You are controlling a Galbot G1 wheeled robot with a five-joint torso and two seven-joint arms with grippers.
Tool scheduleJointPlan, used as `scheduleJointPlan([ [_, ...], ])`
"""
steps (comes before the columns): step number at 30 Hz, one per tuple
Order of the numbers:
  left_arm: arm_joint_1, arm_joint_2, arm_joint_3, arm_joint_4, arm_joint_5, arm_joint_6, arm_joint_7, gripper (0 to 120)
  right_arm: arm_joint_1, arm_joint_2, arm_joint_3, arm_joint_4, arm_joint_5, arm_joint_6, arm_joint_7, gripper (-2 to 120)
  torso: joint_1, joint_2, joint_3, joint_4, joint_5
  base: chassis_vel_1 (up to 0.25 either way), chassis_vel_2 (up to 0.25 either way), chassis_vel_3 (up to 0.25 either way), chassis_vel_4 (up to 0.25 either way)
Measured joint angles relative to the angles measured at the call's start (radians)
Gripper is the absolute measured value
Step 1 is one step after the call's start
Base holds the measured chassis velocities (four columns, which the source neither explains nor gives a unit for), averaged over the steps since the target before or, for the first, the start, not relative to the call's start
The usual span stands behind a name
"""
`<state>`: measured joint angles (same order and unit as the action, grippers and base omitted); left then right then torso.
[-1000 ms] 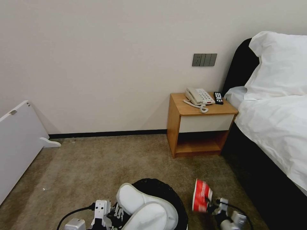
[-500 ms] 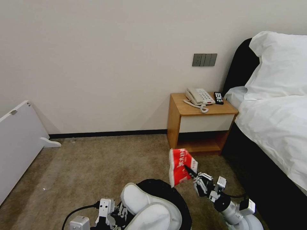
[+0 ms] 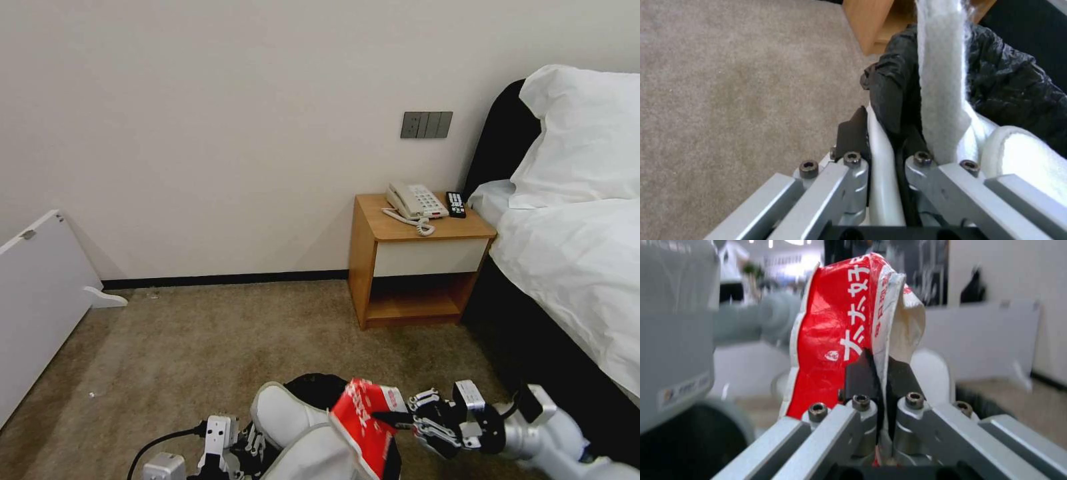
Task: Pick up the trash bin, then pick up the garbage from the floor and place it into the trash bin.
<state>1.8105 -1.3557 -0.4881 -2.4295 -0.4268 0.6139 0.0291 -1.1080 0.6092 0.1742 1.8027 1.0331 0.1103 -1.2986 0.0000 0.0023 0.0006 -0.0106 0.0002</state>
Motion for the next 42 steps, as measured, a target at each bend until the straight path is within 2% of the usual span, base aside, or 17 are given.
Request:
scheduleJointPlan([
  [2,0.001,-0.001,0.001,-0.001,0.0,0.0,0.0,4,0.016,-0.022,-0.012,0.002,-0.008,-0.02,0.0,0,0.0,0.0,0.0,0.0,-0.0001,0.0,0.0,0.0,0.0],
  [6,0.002,-0.006,0.009,-0.003,0.001,0.003,-0.001,4,0.056,-0.075,-0.064,0.003,-0.037,-0.061,0.028,16,0.0,0.0,0.0,-0.0001,0.0,0.0,0.0,0.0,0.0],
  [7,0.002,-0.006,0.009,-0.003,0.001,0.003,-0.001,4,0.056,-0.075,-0.064,0.003,-0.037,-0.061,0.028,16,0.0,0.0,0.0,-0.0001,0.0,0.0,0.0,0.0,0.0],
  [8,0.002,-0.008,0.013,-0.003,0.001,0.004,-0.001,4,0.063,-0.081,-0.071,-0.007,-0.049,-0.069,0.033,23,0.0,0.0,0.0,-0.0001,0.0,0.0,0.0,0.0,0.0],
  [10,0.002,-0.009,0.016,-0.003,0.001,0.005,-0.002,4,0.064,-0.084,-0.076,-0.011,-0.057,-0.071,0.05,28,0.0,0.0,0.0,-0.0001,0.0001,0.0,0.0,0.0,0.0],
  [14,0.001,-0.012,0.024,-0.002,0.001,0.006,-0.002,4,0.063,-0.077,-0.089,-0.012,-0.059,-0.058,0.081,46,0.0,0.0,0.0,-0.0001,0.0,0.0,0.0,0.0,0.0],
  [15,0.001,-0.012,0.024,-0.002,0.001,0.006,-0.002,4,0.063,-0.077,-0.089,-0.012,-0.059,-0.058,0.081,46,0.0,0.0,0.0,-0.0001,0.0,0.0,0.0,0.0,0.0],
  [18,0.0,-0.012,0.027,-0.001,0.0,0.007,-0.004,4,0.058,-0.068,-0.089,-0.023,-0.064,-0.055,0.084,57,0.0,0.0,0.0,-0.0001,0.0,0.0,0.0,0.0,0.0],
  [19,0.0,-0.012,0.028,0.0,-0.002,0.008,-0.005,4,0.057,-0.063,-0.089,-0.025,-0.064,-0.054,0.087,65,0.0,0.0,0.0,-0.0002,0.0,0.0,0.0,0.0,0.0],
  [20,0.0,-0.012,0.028,0.0,-0.002,0.008,-0.005,4,0.057,-0.063,-0.089,-0.025,-0.064,-0.054,0.087,65,0.0,0.0,0.0,-0.0002,0.0,0.0,0.0,0.0,0.0],
  [23,0.001,-0.01,0.028,0.0,-0.013,0.011,-0.009,4,0.064,-0.051,-0.099,-0.029,-0.063,-0.053,0.093,79,0.0,0.0,0.0,-0.0001,-0.0001,0.0,0.0,0.0,0.0],
  [24,0.001,-0.01,0.028,0.0,-0.013,0.011,-0.009,4,0.064,-0.051,-0.099,-0.029,-0.063,-0.053,0.093,79,0.0,0.0,0.0,-0.0001,-0.0001,0.0,0.0,0.0,0.0],
  [25,0.003,-0.009,0.028,0.0,-0.02,0.014,-0.011,4,0.07,-0.046,-0.105,-0.032,-0.063,-0.052,0.098,87,0.0,0.0,0.0,0.0,-0.0002,0.0,0.0,0.0,0.0],
  [27,0.004,-0.009,0.029,0.0,-0.022,0.015,-0.012,4,0.072,-0.043,-0.107,-0.034,-0.062,-0.051,0.1,88,0.0,0.0,0.0,-0.0001,-0.0002,0.0,0.0,0.0,0.0],
  [29,0.01,-0.007,0.031,0.0,-0.034,0.017,-0.015,4,0.076,-0.036,-0.113,-0.042,-0.062,-0.048,0.109,98,0.0,0.0,0.0,-0.0001,-0.0002,0.0,0.0,0.0,0.0],
  [37,0.014,-0.005,0.034,-0.004,-0.116,0.041,-0.049,4,0.084,-0.021,-0.125,-0.068,-0.065,-0.046,0.114,100,0.0,0.0,0.0,-0.0001,-0.0002,0.0,0.0,0.0,0.0],
  [42,0.014,-0.005,0.035,-0.004,-0.13,0.046,-0.056,4,0.084,-0.018,-0.125,-0.073,-0.067,-0.045,0.112,100,0.0,0.0,0.0,-0.0001,-0.0002,0.0,0.0,0.0,0.0],
])
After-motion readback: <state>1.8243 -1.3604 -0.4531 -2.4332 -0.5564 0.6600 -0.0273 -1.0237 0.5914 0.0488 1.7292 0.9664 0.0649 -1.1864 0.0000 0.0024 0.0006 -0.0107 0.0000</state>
